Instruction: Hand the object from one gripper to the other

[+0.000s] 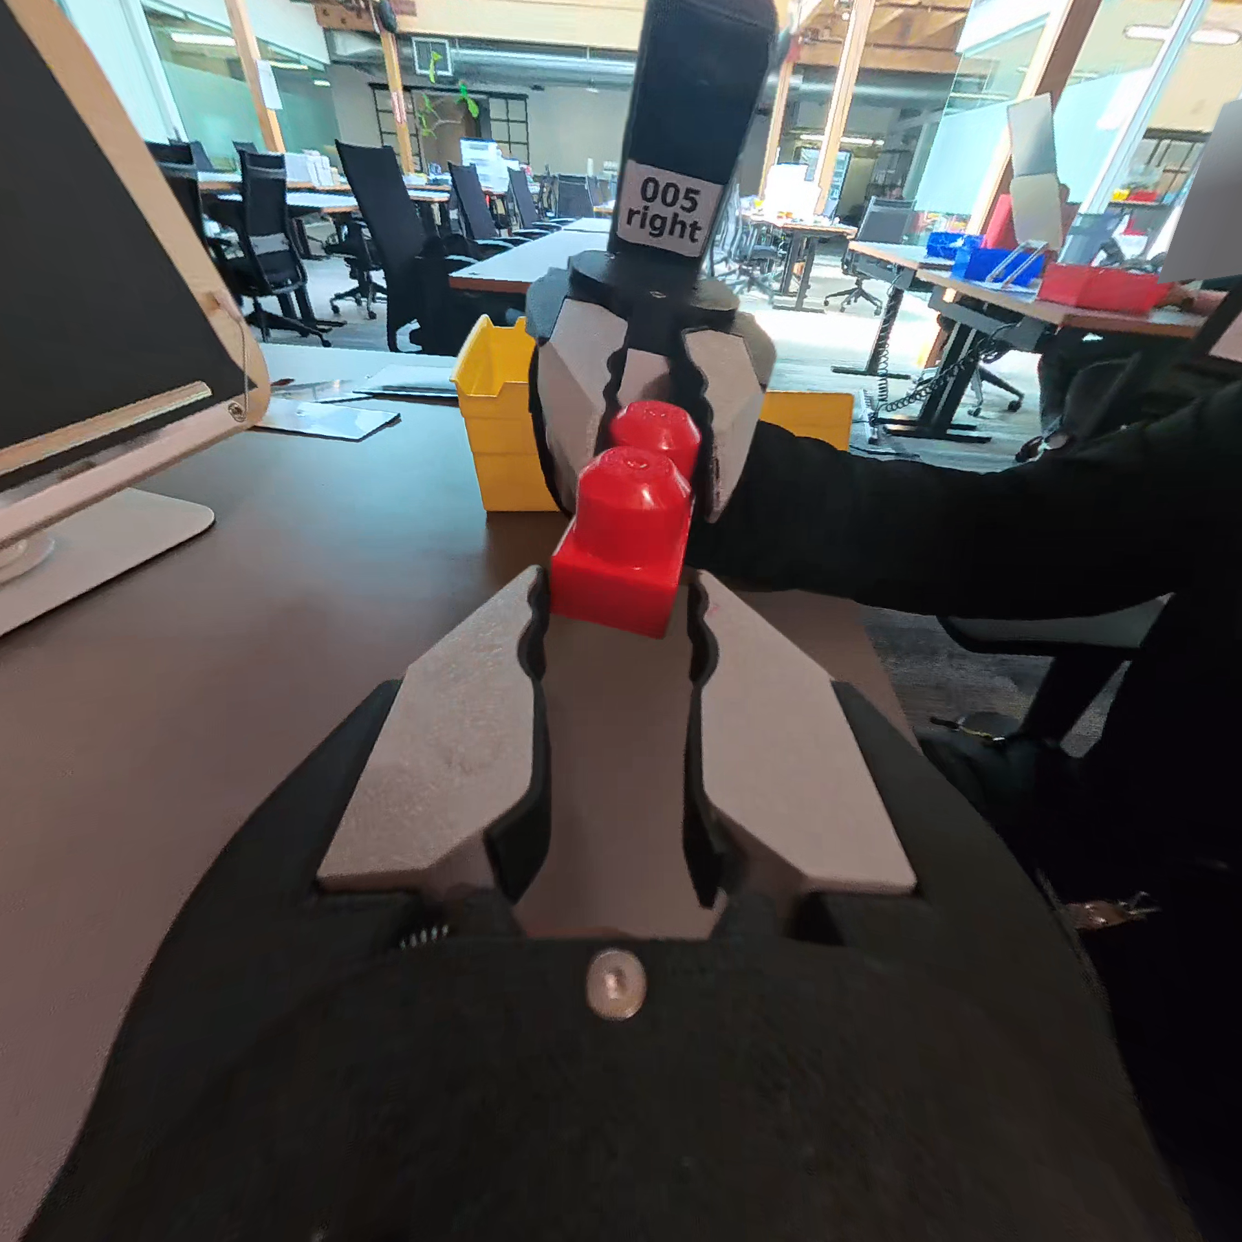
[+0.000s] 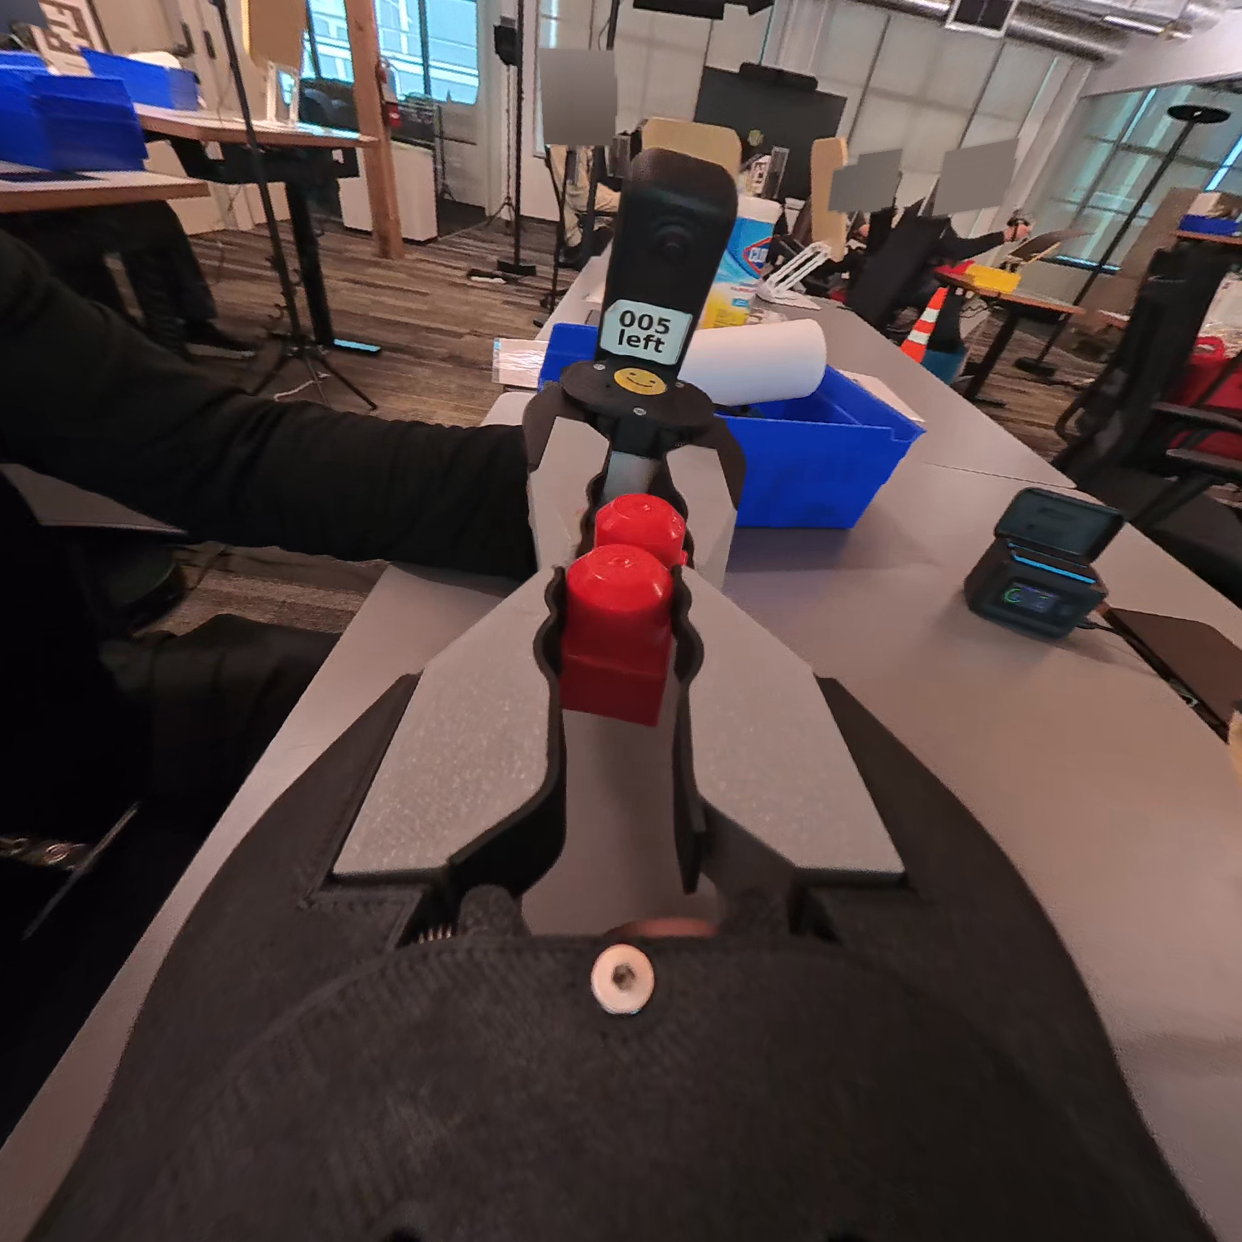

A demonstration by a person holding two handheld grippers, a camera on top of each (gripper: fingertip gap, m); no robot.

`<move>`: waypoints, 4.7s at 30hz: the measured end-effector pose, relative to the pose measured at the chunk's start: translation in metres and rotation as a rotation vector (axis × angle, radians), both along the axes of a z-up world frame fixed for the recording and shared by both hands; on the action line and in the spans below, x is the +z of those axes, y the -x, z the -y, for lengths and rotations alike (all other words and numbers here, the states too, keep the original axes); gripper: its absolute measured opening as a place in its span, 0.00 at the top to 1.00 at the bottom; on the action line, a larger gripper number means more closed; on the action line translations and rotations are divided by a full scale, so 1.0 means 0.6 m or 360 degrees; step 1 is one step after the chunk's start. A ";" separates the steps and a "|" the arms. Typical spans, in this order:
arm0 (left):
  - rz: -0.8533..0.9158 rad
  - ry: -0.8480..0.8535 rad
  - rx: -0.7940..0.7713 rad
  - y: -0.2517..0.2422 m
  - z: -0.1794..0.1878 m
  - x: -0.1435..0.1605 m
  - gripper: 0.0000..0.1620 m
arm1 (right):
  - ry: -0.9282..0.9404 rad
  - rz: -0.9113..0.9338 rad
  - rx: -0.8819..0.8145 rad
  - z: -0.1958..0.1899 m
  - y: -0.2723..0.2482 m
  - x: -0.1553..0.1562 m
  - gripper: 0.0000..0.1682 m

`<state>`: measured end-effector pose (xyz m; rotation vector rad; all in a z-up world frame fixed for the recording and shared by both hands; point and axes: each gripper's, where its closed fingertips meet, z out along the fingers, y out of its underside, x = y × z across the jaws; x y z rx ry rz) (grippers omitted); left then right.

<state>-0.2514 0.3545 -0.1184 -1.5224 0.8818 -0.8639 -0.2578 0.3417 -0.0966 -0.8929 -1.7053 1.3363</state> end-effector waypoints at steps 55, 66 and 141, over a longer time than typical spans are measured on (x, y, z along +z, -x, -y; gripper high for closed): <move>-0.1003 -0.0908 0.0921 0.069 -0.085 -0.027 0.67 | 0.1097 0.0123 -0.0016 -0.072 0.027 0.019 0.62; -0.0748 -0.1139 0.0838 0.032 -0.045 0.026 0.68 | 0.1494 0.0448 0.0294 -0.032 0.031 -0.013 0.62; -0.0640 -0.0788 0.0810 0.048 -0.058 0.022 0.73 | 0.1533 0.0190 -0.0009 -0.079 0.046 0.014 0.79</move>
